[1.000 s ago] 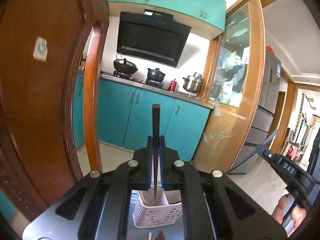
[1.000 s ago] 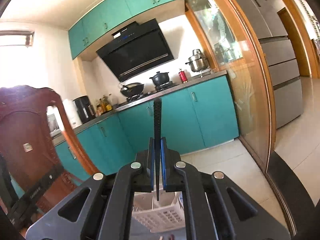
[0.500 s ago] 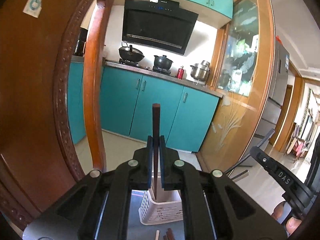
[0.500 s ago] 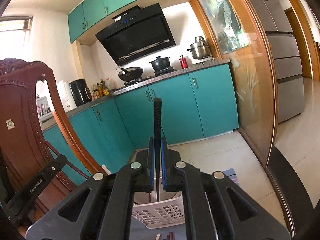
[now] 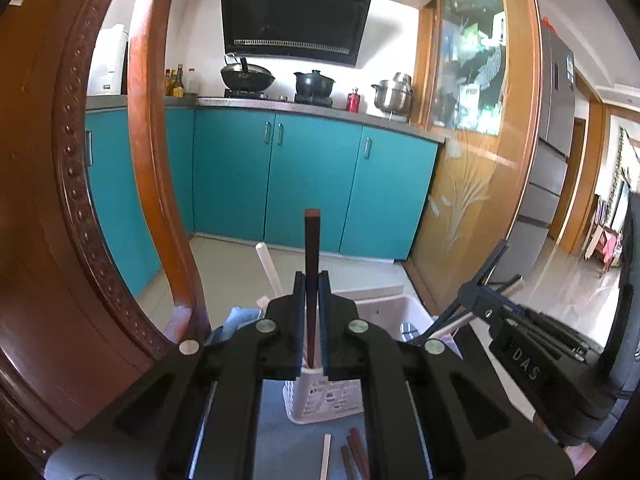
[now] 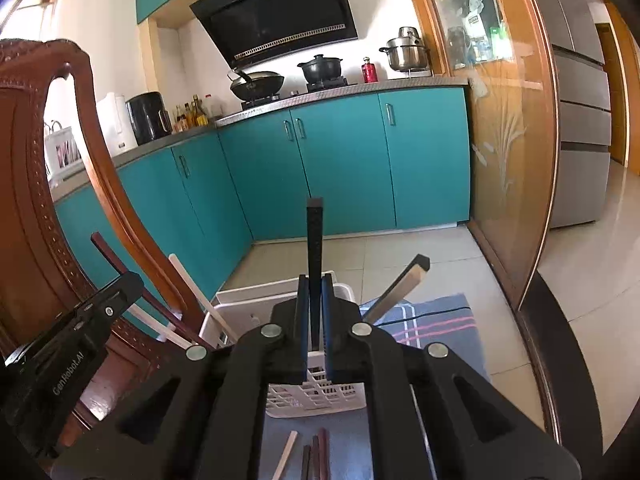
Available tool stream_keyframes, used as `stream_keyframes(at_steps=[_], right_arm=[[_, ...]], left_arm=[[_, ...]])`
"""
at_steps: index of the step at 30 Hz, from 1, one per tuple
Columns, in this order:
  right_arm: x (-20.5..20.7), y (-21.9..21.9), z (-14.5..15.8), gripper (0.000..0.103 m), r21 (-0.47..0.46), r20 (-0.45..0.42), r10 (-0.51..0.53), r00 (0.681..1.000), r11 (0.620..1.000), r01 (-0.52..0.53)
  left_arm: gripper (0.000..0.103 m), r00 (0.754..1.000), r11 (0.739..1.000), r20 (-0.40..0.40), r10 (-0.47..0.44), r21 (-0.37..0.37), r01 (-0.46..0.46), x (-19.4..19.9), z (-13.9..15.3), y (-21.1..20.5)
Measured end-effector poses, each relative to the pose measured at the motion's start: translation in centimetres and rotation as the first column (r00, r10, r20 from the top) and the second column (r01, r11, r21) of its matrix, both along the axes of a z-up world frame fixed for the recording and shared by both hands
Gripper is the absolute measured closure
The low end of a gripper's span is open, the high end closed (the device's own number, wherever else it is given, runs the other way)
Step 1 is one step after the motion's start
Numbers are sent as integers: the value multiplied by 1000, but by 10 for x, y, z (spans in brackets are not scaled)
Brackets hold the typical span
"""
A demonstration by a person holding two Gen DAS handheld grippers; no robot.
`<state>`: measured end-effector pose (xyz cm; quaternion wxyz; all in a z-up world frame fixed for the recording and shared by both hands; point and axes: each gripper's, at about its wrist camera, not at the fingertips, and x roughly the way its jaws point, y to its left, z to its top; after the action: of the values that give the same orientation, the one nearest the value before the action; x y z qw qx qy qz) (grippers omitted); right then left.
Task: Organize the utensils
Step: 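Open both tools to drop the chopsticks into the holder, then move both open tools back down over the remaining chopsticks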
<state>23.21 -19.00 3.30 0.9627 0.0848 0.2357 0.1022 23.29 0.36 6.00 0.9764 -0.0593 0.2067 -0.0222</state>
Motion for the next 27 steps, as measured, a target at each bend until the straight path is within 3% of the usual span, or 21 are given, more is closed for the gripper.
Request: stream_keyframes(at_steps=[4, 7, 12, 16, 19, 20, 22, 24, 27], right_arm=[[-14, -5, 10, 66, 13, 49, -3, 999, 1000, 2], [-35, -13, 25, 59, 12, 112, -13, 994, 1000, 11], [-79, -27, 44, 52, 13, 221, 0, 975, 1000, -3], [-102, -35, 33, 52, 1, 240, 42, 970, 999, -43], [-98, -28, -3, 52, -70, 83, 118, 990, 991, -113], [-86, -20, -25, 52, -117, -39, 145, 989, 982, -148], [-67, -8, -70, 52, -145, -245, 166, 955, 968, -206], [-52, 7, -113, 56, -148, -422, 172, 890, 956, -254], [-49, 25, -146, 61, -202, -516, 160, 842, 932, -301]], left_arm=[[88, 1000, 1000, -7, -18, -16, 18, -6, -1, 2], [71, 1000, 1000, 5, -22, -18, 22, -17, 1, 4], [64, 999, 999, 22, -36, -7, 37, -39, 4, 7], [60, 999, 999, 36, -28, 47, 26, -59, -5, 5], [59, 1000, 993, -14, -24, 112, 25, -64, -26, -1], [59, 999, 992, -39, -24, 126, 28, -63, -35, -3], [59, 995, 989, -103, -12, 146, 27, -61, -54, -5], [59, 985, 990, -173, -17, 135, 41, -60, -71, -6], [59, 979, 990, -205, -21, 133, 49, -64, -82, -8]])
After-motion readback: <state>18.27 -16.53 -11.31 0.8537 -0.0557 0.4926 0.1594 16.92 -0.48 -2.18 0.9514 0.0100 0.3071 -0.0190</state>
